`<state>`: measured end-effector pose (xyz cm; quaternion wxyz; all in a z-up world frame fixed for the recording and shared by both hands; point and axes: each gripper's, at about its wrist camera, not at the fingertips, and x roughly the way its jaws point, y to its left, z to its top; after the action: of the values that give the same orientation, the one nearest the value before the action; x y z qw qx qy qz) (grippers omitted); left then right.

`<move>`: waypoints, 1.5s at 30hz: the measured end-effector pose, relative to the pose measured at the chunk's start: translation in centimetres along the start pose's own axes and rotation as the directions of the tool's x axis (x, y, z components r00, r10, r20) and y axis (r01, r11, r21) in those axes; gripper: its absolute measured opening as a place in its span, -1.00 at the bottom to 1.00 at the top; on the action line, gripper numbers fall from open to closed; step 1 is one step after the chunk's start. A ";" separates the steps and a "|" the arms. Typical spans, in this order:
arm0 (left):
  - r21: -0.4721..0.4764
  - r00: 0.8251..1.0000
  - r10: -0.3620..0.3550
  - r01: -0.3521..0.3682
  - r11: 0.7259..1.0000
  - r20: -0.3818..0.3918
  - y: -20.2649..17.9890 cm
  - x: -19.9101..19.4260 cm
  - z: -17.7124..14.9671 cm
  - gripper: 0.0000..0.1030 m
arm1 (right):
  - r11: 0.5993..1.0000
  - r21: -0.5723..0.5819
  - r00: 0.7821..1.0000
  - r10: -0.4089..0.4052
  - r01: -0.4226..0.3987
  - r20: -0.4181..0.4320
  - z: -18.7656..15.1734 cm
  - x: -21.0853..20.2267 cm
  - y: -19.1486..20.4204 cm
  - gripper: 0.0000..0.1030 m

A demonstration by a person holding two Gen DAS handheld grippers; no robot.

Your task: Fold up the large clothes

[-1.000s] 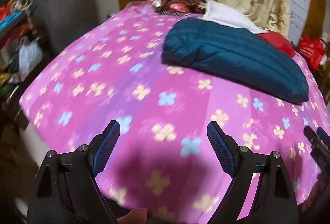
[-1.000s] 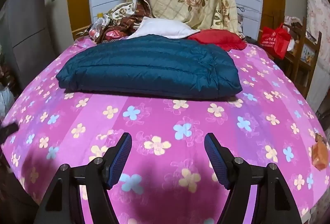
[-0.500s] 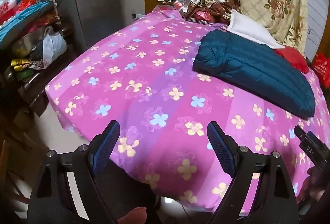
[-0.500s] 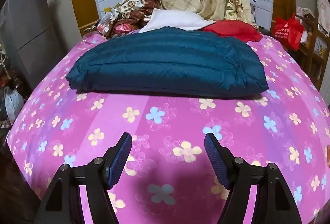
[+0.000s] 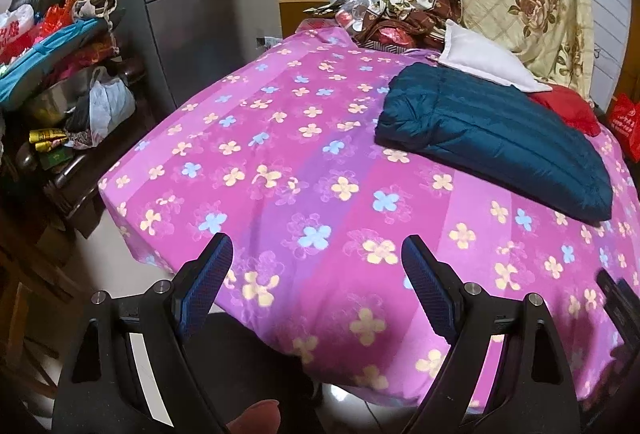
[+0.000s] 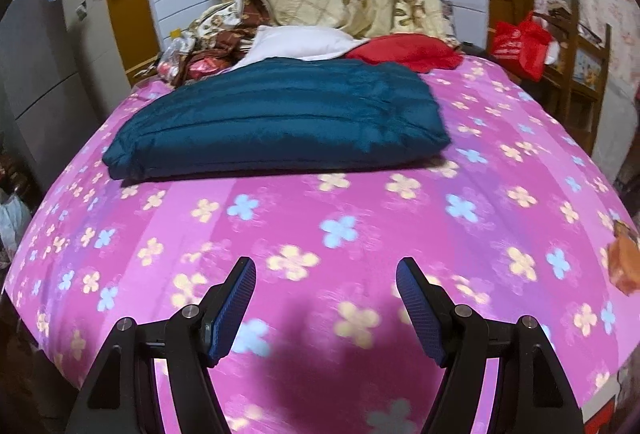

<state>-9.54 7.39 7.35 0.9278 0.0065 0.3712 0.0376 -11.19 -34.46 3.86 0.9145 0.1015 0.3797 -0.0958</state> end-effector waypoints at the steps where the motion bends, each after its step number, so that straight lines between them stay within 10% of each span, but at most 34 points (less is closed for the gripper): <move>1: -0.028 0.999 0.038 -0.038 0.999 -0.011 -2.5 1.0 1.2 0.68 | 1.000 0.016 1.000 -0.014 0.014 0.004 -0.1 -0.3 -0.8 0.37; 5: -0.087 0.989 0.145 -0.146 0.985 -0.021 -6.1 4.1 4.8 0.68 | 0.994 0.091 0.997 -0.059 0.055 0.048 0.0 -1.9 -4.8 0.36; 14: -0.154 0.964 0.257 -0.265 0.952 -0.072 -1.2 13.5 9.9 0.68 | 0.945 0.194 0.954 -0.285 0.264 0.092 4.3 -0.6 -14.6 0.36; 23: -0.213 0.925 0.315 -0.358 0.909 -0.210 7.1 25.4 13.2 0.68 | 0.840 0.310 0.891 -0.448 0.446 -0.070 10.5 9.2 -25.5 0.36; 33: -0.249 0.892 0.344 -0.418 0.874 -0.293 11.4 33.2 14.9 0.68 | 0.752 0.394 0.848 -0.488 0.528 -0.204 12.1 17.0 -33.6 0.36; 45: -0.306 0.909 0.342 -0.404 0.862 -0.236 12.7 37.5 17.4 0.87 | 0.744 0.430 0.858 -0.467 0.512 -0.213 13.7 20.9 -37.2 0.37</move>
<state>28.63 23.15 -5.37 0.8530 -0.0893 0.4297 0.2826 3.18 -75.83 -5.79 0.7857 0.2220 0.3993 -0.4171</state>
